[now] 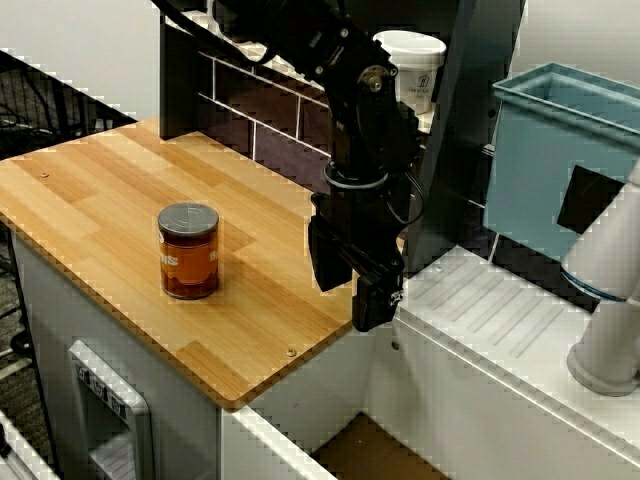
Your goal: Push into sink
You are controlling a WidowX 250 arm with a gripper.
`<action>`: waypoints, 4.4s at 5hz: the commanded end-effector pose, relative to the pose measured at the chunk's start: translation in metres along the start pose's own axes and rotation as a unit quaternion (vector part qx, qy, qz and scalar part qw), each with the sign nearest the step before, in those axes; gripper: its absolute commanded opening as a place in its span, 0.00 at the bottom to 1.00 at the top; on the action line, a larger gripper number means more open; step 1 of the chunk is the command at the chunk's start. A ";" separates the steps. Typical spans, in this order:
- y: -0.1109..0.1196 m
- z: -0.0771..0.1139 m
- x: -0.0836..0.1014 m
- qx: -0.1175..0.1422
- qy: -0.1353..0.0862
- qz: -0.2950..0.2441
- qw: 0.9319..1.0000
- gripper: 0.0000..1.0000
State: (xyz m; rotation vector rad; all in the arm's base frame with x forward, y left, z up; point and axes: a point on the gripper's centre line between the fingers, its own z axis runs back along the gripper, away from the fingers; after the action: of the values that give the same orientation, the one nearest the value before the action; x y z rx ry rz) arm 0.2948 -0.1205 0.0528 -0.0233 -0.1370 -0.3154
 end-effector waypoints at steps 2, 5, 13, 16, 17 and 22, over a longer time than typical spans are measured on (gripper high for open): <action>0.030 0.033 -0.009 -0.013 -0.014 0.005 1.000 1.00; 0.121 0.108 -0.053 -0.073 -0.048 0.050 0.995 1.00; 0.177 0.003 -0.105 0.065 -0.018 0.128 0.990 1.00; 0.117 0.022 -0.075 0.031 -0.001 0.110 0.993 1.00; 0.100 0.015 -0.061 0.041 -0.006 0.125 0.991 1.00; 0.051 0.014 -0.013 0.029 -0.008 0.073 0.997 1.00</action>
State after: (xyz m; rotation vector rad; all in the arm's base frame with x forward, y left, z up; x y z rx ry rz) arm 0.2958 -0.0666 0.0533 0.0239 -0.1183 -0.1589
